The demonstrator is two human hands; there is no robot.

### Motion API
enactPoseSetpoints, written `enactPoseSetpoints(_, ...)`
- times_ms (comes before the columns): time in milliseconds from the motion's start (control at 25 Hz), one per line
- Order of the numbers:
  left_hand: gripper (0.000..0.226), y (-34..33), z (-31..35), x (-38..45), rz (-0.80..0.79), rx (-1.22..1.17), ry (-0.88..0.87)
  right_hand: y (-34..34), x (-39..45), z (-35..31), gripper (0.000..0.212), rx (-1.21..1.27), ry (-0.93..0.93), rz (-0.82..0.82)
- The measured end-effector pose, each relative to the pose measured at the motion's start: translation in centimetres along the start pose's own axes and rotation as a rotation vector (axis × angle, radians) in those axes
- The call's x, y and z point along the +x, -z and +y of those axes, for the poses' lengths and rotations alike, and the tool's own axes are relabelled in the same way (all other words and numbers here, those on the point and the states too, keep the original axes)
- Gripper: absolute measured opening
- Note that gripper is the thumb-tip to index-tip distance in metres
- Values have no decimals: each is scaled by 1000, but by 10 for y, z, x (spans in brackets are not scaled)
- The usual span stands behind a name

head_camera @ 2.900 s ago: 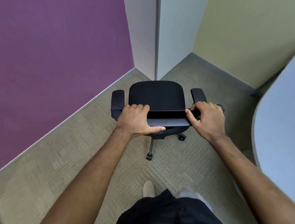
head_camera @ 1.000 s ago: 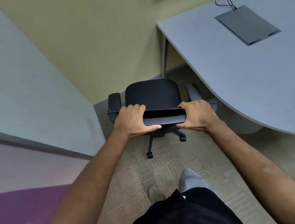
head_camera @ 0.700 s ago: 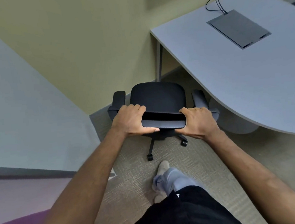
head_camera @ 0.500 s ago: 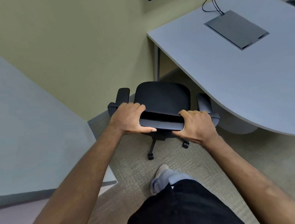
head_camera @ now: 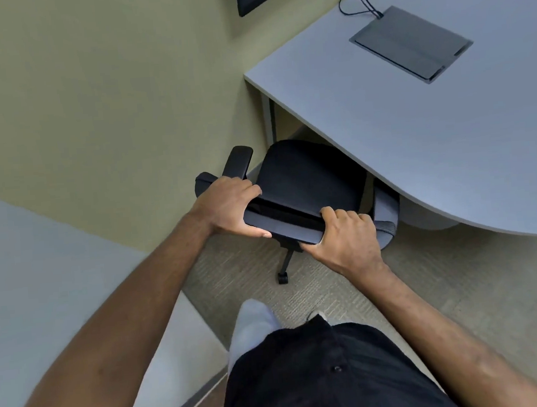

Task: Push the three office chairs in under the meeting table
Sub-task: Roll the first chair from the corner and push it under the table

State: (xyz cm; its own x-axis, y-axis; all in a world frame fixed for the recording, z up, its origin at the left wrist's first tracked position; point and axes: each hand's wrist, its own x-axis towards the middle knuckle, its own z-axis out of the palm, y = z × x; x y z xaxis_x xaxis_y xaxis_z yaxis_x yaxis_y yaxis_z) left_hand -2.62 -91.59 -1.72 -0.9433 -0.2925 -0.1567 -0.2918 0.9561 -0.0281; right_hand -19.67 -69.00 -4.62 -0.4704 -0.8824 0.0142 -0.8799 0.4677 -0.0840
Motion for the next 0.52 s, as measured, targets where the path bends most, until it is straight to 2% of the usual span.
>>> enactPoseSetpoints(240,96,10,-74,63,29,36,-189,-5,56,-30,84,-11,-179,16)
enactPoseSetpoints(520,102,19,-144,143,18,47,-296,-3,130,-48,92,-23,-326,1)
